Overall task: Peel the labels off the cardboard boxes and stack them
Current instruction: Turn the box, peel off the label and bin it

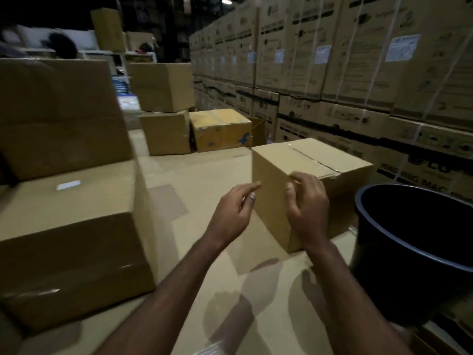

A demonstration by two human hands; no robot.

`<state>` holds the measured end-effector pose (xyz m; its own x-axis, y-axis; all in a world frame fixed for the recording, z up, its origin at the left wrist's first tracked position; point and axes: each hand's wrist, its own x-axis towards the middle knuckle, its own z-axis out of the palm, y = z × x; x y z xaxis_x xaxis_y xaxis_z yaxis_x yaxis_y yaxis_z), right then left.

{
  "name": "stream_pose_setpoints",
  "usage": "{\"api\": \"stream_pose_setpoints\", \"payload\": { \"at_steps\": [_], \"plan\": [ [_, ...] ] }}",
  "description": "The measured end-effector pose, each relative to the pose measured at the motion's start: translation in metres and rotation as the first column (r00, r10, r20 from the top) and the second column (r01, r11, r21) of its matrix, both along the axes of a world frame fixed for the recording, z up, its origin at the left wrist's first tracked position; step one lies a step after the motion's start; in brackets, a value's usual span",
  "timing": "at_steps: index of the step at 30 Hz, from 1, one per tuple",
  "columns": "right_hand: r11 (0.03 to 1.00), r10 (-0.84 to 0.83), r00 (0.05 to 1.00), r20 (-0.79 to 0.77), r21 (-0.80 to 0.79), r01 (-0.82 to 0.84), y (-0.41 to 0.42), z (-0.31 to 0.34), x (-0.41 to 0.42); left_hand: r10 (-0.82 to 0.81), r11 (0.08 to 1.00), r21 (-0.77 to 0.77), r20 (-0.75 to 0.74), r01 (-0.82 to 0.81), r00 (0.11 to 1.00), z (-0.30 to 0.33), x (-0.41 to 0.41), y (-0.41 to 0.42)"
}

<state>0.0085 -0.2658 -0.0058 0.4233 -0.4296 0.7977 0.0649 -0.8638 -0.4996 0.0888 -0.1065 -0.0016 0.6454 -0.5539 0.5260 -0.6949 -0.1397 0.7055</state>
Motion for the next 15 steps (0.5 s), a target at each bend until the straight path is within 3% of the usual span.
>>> {"api": "stream_pose_setpoints", "payload": {
  "at_steps": [3, 7, 15],
  "plan": [
    [0.982, 0.180, 0.984, 0.001, -0.064, -0.180, 0.051, -0.016, -0.008, 0.057, 0.997, -0.045, 0.004, -0.057, 0.998, 0.000, -0.009, 0.056],
    [0.911, 0.407, 0.907, -0.105, -0.024, -0.412, 0.127, -0.066, -0.006, 0.162, 0.985, -0.054, 0.019, -0.161, 0.987, -0.004, -0.015, 0.126],
    [0.813, 0.579, 0.793, -0.190, 0.064, -0.578, 0.242, -0.100, 0.025, 0.453, 0.880, -0.103, -0.108, -0.463, 0.885, -0.043, -0.015, 0.269]
  ]
}}
